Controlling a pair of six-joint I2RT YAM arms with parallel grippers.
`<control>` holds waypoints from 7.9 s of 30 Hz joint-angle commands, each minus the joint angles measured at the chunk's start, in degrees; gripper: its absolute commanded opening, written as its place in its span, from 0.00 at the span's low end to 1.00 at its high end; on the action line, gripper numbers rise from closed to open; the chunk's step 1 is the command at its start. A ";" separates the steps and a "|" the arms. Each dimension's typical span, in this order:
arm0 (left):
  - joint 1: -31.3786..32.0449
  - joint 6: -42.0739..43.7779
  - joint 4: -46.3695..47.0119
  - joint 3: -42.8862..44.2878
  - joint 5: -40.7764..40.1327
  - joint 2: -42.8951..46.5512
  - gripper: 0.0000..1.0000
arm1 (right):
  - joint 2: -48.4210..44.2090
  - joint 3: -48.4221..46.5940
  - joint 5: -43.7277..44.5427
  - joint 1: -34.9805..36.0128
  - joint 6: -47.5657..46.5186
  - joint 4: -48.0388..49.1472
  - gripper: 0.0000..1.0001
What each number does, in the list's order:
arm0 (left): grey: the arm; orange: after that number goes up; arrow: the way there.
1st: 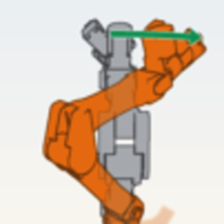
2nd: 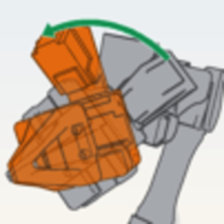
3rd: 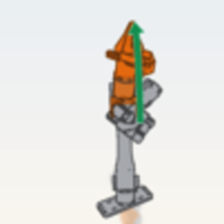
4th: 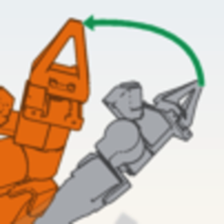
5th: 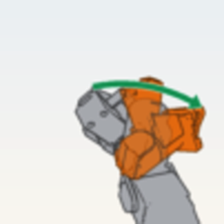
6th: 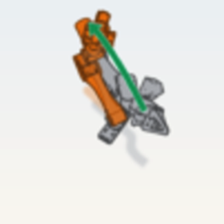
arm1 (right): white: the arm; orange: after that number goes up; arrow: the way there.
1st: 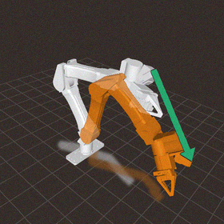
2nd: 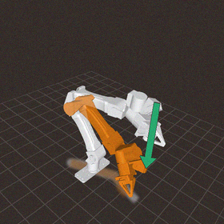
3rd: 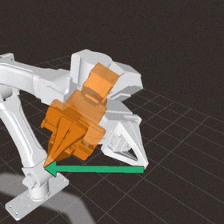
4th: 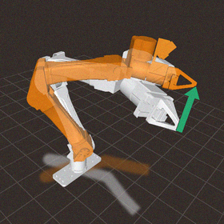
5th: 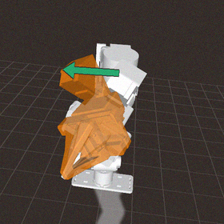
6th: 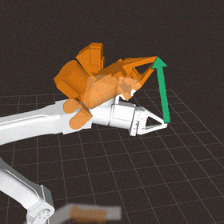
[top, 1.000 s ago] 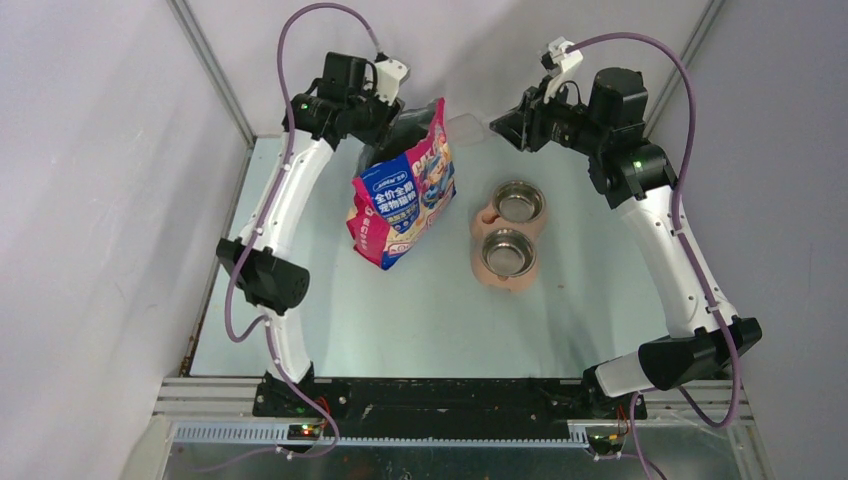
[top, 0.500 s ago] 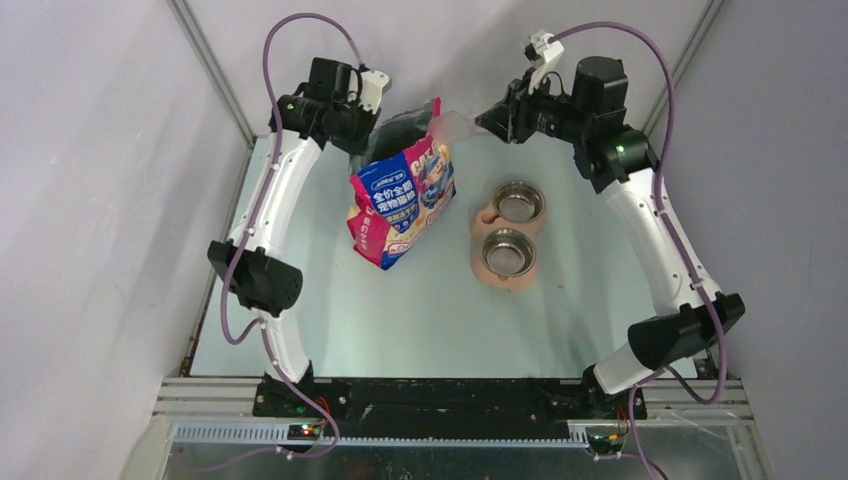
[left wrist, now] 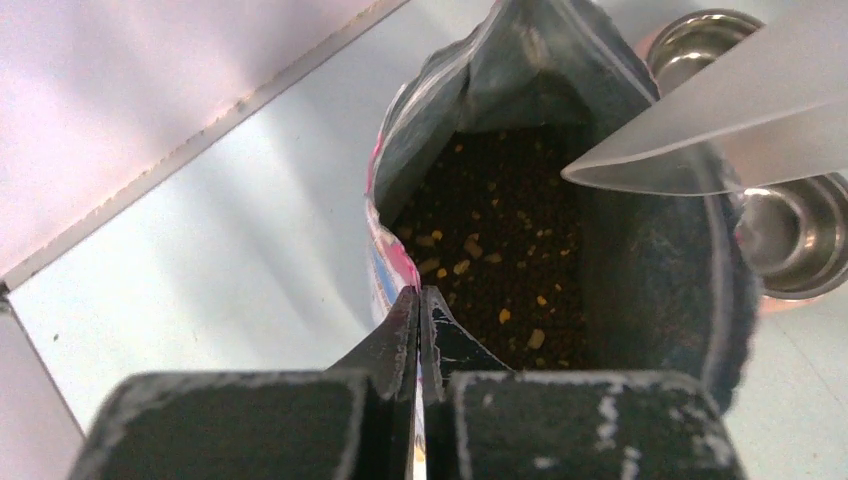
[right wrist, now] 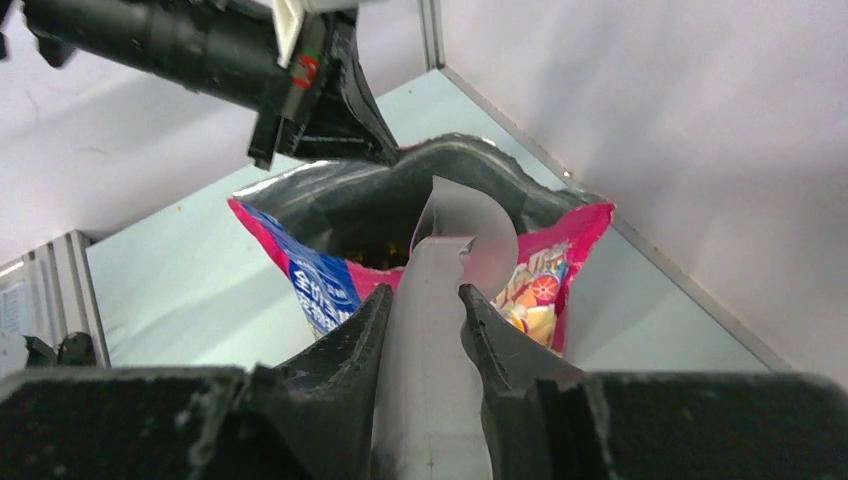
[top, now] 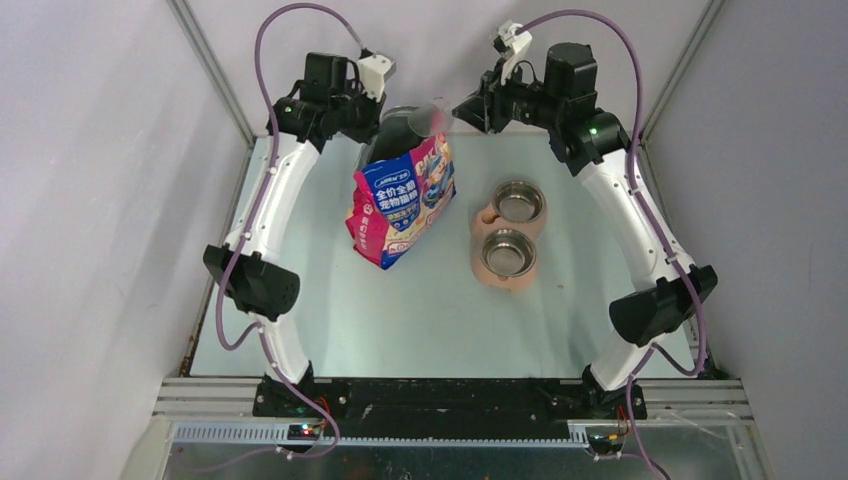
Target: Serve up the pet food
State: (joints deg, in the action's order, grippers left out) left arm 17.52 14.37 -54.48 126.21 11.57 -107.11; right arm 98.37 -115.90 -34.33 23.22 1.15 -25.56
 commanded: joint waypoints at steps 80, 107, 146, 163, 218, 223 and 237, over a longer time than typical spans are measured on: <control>13.33 -11.41 12.83 -10.99 6.53 12.92 0.00 | 15.91 0.08 14.26 6.37 -17.08 -23.18 0.00; 11.77 -6.78 19.16 -23.54 -1.27 16.30 0.00 | 12.17 1.06 -18.81 2.87 -2.45 -29.13 0.00; 13.00 11.52 10.03 -13.65 -16.05 11.91 0.00 | 4.91 18.30 -39.76 -15.83 53.26 10.75 0.00; 13.11 13.69 9.40 -13.52 -18.72 11.37 0.00 | 7.99 27.01 -39.80 -15.80 80.90 41.67 0.00; 6.87 11.00 6.72 -5.61 -15.36 6.17 0.00 | -4.77 42.80 -39.26 -37.40 80.57 47.58 0.00; 6.78 10.19 6.57 -4.53 -14.93 5.54 0.00 | -5.56 46.66 -39.06 -40.55 79.98 48.40 0.00; 5.93 7.56 7.59 -5.54 -13.07 7.17 0.00 | -3.40 51.28 -37.77 -48.66 64.09 37.71 0.00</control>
State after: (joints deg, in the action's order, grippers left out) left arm 24.12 23.73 -50.63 118.74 -2.70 -101.95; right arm 95.35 -64.40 -72.27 -24.32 72.97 15.73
